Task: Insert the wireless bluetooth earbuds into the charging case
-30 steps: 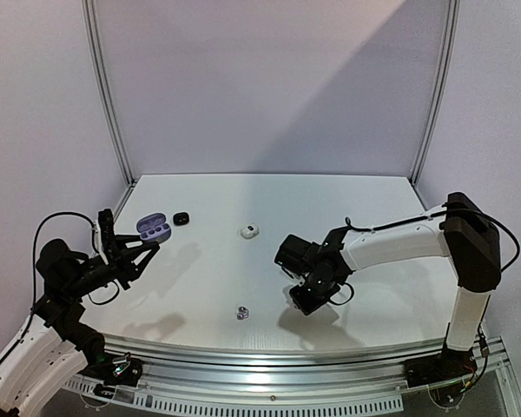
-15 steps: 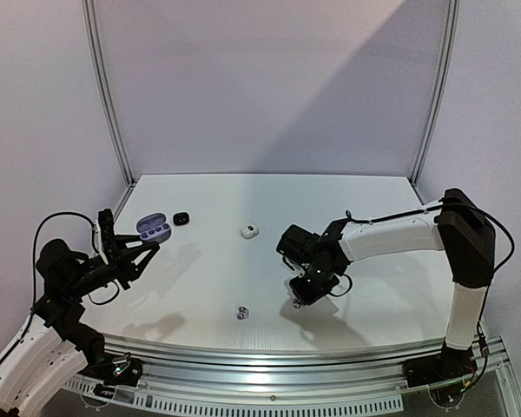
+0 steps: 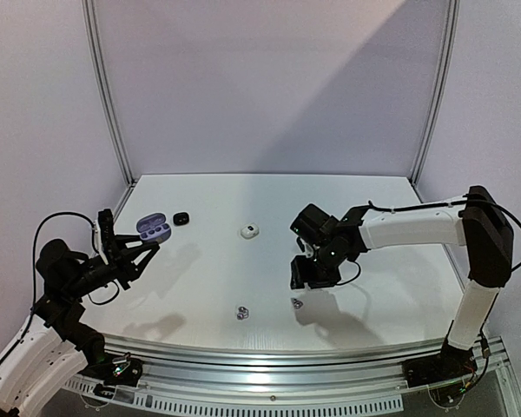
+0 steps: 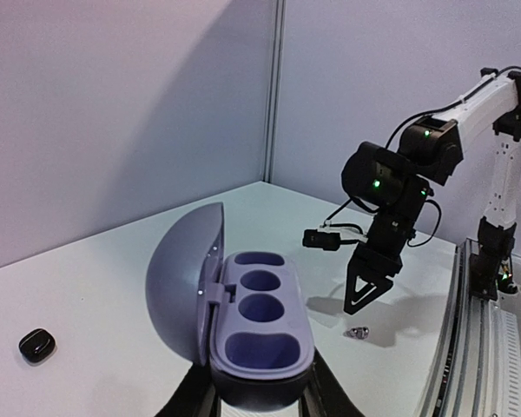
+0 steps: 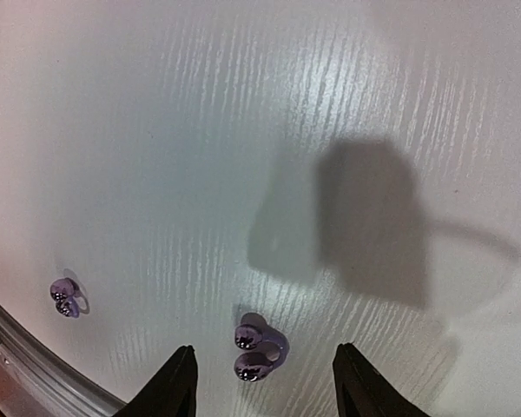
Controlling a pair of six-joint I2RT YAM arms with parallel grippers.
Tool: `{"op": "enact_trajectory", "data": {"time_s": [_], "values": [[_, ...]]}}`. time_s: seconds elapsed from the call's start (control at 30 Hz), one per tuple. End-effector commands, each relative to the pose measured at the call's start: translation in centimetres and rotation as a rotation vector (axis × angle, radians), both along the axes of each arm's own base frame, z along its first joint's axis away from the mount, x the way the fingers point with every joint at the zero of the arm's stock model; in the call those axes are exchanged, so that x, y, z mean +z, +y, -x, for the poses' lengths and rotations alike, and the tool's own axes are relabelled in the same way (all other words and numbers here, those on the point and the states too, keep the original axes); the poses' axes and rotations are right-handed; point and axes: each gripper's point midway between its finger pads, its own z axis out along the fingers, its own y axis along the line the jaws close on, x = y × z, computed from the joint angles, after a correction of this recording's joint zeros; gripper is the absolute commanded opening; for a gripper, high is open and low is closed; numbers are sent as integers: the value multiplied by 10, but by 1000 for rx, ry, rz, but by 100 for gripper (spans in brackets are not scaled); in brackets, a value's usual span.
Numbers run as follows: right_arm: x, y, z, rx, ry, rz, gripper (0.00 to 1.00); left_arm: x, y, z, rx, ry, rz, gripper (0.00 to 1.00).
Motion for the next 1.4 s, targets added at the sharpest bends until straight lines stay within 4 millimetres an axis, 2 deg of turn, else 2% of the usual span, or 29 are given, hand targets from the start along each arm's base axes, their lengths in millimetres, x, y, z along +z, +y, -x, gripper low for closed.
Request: {"op": "enact_trajectory", "data": {"time_s": [0.0,0.17,0.33,0.67,0.83,1.17,1.37], "values": [[-4,7,12,-67,93,-47,53,0,2,0,7,-15,3,0],[-18,6,16,-76,137,-21,38,0,2,1,3,-18,4,0],[-25,0,19,-73,147,11,37,0,2,1,7,-24,2,0],[-42,1,28,-42,183,-2,34,0,2,0,8,-19,1,0],[-46,-3,31,-29,191,9,31,-1,2,1,6,-16,2,0],[-41,9,32,-4,195,-44,27,-1,2,0,8,-16,0,0],[-40,13,29,-1,183,-60,14,-2,2,0,6,-12,0,0]]}}
